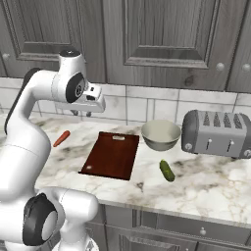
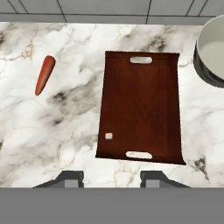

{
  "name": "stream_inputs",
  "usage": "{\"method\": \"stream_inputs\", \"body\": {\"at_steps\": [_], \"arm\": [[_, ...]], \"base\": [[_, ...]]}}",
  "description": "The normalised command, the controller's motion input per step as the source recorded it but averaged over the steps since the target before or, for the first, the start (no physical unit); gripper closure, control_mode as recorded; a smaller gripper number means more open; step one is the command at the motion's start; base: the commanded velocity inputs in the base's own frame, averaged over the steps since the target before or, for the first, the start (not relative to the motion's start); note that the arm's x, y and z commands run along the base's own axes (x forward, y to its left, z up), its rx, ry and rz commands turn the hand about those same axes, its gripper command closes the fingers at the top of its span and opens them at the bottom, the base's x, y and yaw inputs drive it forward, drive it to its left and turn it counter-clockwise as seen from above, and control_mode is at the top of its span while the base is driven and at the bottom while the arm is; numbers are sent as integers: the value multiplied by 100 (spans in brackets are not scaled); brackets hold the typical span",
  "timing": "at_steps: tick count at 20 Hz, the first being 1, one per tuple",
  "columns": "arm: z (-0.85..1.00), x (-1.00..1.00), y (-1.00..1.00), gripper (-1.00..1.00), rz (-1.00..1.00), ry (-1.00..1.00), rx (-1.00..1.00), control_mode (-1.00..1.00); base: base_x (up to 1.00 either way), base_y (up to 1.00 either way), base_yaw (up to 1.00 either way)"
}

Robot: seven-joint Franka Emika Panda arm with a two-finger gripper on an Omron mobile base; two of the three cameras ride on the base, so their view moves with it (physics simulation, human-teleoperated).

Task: Place the two vegetables and bowl onto the tray for setting up a vegetable dip station.

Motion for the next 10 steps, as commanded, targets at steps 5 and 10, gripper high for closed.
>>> {"method": "stream_inputs", "body": {"at_steps": [5, 10], "arm": [[0, -4, -6, -100, 0, 0, 0, -100], [-3, -17, -16, -100, 0, -1, 0, -100]], "base": [[0, 0, 0], [0, 0, 0]]}}
